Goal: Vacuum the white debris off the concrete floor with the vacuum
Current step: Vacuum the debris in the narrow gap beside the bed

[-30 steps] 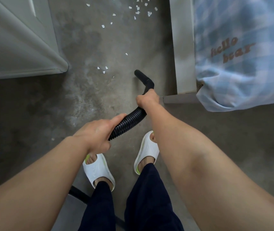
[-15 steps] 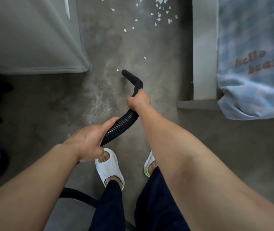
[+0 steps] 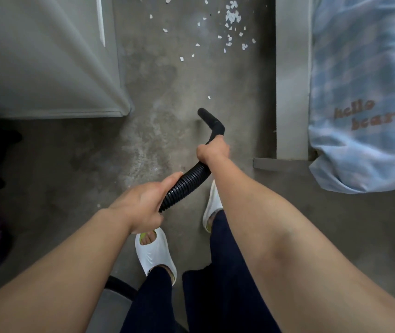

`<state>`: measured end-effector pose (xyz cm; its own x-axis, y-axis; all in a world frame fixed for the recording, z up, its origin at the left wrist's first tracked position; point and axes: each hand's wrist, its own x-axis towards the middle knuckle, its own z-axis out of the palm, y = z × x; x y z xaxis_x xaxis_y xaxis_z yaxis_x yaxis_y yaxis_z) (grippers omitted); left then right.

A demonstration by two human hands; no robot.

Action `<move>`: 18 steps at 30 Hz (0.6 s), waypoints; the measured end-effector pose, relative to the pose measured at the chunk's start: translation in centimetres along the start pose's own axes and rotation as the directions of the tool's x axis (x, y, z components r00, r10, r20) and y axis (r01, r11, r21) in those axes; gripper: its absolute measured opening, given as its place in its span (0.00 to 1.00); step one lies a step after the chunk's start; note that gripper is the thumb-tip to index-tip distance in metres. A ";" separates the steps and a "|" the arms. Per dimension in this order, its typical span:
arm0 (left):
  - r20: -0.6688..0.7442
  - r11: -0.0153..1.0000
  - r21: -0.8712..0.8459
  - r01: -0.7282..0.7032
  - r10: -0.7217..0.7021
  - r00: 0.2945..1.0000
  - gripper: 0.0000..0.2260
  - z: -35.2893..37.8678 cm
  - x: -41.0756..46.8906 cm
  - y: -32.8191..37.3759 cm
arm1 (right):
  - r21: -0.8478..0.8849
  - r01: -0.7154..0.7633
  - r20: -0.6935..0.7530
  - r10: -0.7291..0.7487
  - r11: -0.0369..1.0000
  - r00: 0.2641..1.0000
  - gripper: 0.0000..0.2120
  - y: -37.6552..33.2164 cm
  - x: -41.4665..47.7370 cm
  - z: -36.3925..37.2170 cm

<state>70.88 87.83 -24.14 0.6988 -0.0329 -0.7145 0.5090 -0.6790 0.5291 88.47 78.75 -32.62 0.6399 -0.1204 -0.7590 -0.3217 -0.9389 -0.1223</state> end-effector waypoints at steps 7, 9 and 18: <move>0.003 0.999 -0.010 0.033 -0.033 0.999 0.45 -3.1 6.0 3.3 | 0.006 -0.032 0.040 0.032 0.999 0.999 0.25 -2.0 5.7 -4.8; 0.006 0.998 -0.033 0.053 -0.052 0.999 0.45 -4.3 7.8 4.6 | -0.017 0.007 0.069 -0.006 1.000 0.998 0.25 -3.3 7.4 -6.5; -0.089 0.998 0.056 0.024 -0.019 0.996 0.43 -13.0 14.0 10.3 | 0.066 -0.053 0.061 0.049 0.996 0.997 0.31 -8.8 12.0 -15.4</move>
<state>92.48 89.95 -22.76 0.7312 0.0452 -0.6806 0.4963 -0.7198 0.4854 109.72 80.60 -30.83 0.5799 -0.1465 -0.8014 -0.4003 -0.9080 -0.1237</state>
